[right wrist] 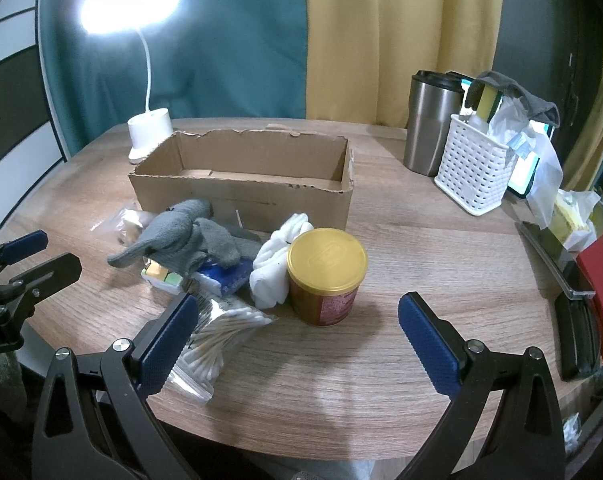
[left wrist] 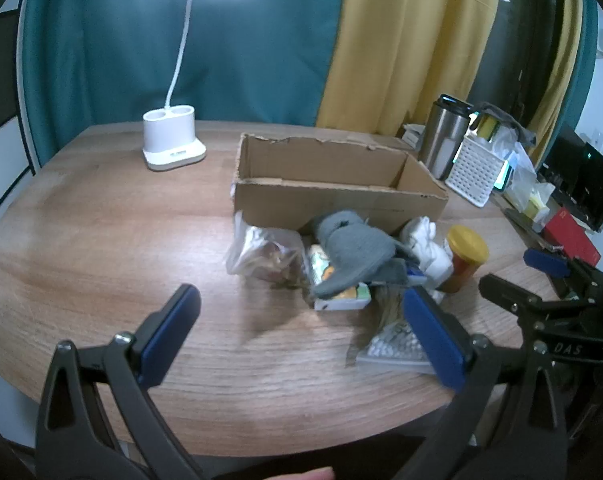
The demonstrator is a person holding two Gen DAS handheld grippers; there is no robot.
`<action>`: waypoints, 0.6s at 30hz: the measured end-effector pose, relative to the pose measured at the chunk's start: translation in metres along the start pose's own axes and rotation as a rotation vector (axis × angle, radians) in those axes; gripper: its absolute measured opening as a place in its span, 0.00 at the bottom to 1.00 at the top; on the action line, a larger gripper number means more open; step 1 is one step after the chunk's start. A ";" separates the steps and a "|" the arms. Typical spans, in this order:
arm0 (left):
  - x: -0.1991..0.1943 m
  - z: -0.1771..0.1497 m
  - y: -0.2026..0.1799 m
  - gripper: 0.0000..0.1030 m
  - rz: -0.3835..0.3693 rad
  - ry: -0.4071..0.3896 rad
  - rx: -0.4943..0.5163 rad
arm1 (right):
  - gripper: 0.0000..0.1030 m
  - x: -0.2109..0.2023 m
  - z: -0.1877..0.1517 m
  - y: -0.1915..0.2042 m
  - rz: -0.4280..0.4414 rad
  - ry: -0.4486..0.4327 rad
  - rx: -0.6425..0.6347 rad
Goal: Organize objects
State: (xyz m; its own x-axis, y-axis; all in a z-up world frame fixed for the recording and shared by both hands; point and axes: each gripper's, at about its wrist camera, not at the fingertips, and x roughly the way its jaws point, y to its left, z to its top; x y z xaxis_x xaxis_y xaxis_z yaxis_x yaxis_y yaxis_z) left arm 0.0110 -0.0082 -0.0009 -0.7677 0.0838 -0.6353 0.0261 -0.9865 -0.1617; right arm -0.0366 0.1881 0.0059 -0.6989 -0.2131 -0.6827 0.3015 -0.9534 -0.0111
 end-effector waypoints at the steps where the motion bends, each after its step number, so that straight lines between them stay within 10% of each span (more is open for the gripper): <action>1: 0.000 0.000 0.000 0.99 0.000 0.000 -0.001 | 0.99 0.000 0.000 0.000 0.000 0.000 0.000; 18: 0.000 -0.001 0.002 0.99 -0.001 0.000 -0.003 | 0.99 0.001 -0.001 0.000 0.001 0.003 0.004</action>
State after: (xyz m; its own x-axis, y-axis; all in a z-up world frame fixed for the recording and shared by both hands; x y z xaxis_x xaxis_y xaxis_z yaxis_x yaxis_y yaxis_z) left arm 0.0113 -0.0101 -0.0019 -0.7675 0.0852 -0.6354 0.0272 -0.9859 -0.1651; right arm -0.0361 0.1880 0.0046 -0.6971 -0.2131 -0.6846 0.2990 -0.9542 -0.0075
